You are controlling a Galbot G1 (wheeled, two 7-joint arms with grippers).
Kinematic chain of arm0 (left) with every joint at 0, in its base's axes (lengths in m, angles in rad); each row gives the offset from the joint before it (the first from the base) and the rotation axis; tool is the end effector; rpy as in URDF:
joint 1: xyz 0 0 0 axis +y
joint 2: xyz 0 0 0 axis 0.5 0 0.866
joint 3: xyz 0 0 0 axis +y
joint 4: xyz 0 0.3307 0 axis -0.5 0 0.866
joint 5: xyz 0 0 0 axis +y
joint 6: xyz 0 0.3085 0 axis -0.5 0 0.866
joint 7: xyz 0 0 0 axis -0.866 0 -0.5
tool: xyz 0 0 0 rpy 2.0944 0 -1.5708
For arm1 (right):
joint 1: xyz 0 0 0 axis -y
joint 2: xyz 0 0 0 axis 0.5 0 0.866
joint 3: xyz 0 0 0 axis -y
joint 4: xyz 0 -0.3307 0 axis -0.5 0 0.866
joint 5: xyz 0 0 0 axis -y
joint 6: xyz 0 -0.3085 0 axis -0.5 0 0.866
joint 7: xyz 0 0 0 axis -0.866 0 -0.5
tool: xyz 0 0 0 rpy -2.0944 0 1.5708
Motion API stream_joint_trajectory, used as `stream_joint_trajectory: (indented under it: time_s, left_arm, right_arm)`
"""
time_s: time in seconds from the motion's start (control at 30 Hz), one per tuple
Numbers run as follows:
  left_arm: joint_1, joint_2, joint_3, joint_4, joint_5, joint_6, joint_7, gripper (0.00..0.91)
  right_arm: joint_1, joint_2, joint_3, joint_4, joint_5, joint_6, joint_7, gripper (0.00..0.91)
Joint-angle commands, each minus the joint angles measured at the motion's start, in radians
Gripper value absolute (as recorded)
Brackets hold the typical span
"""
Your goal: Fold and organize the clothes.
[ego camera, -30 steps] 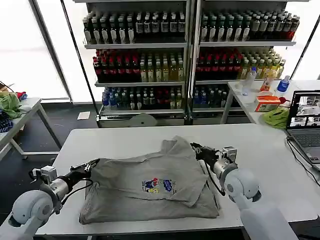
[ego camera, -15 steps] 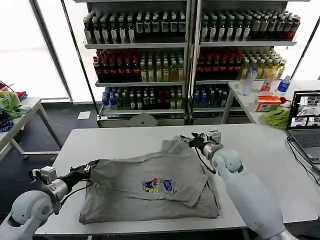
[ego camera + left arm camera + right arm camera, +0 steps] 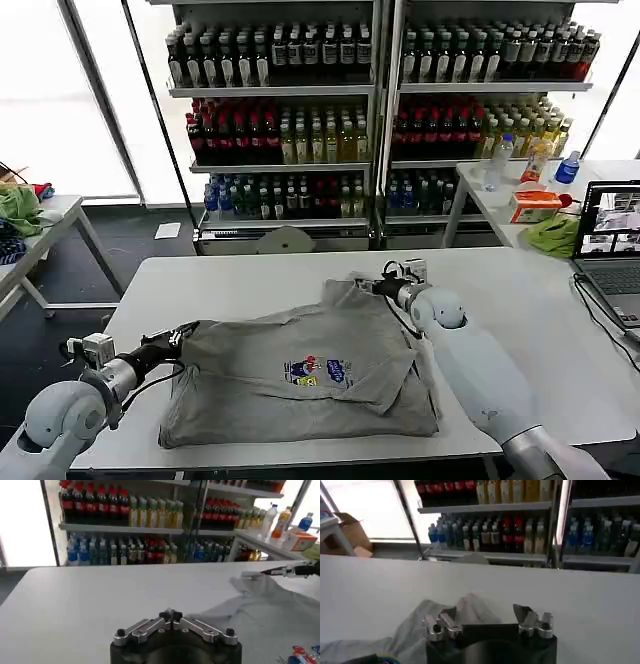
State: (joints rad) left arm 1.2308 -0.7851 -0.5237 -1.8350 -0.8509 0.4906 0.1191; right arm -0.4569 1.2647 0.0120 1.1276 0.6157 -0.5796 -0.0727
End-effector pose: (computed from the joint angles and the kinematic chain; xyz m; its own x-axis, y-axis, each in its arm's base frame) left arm 0.2605 0.1770 -0.2282 -0.8342 0.3161 0.4519 0.2856 0.9486 -0.1364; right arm 0.4705 -0.0094 -0.2657 -0.7543 -0.3648 0.5459 -0.3455 0.9275 0.1425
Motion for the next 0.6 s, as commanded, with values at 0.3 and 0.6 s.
stream_joint_trajectory:
  time_s: [0.3, 0.6]
  left_arm:
    - [0.0, 0.0, 0.002, 0.004, 0.0, 0.008, 0.008, 0.0]
    - [0.003, 0.002, -0.001, 0.003, 0.0, 0.009, 0.01, 0.0]
  right_arm:
    - [0.011, 0.04, -0.013, -0.043, 0.012, 0.001, -0.019, 0.0]
    - [-0.007, 0.016, -0.006, 0.038, 0.053, 0.001, -0.017, 0.0]
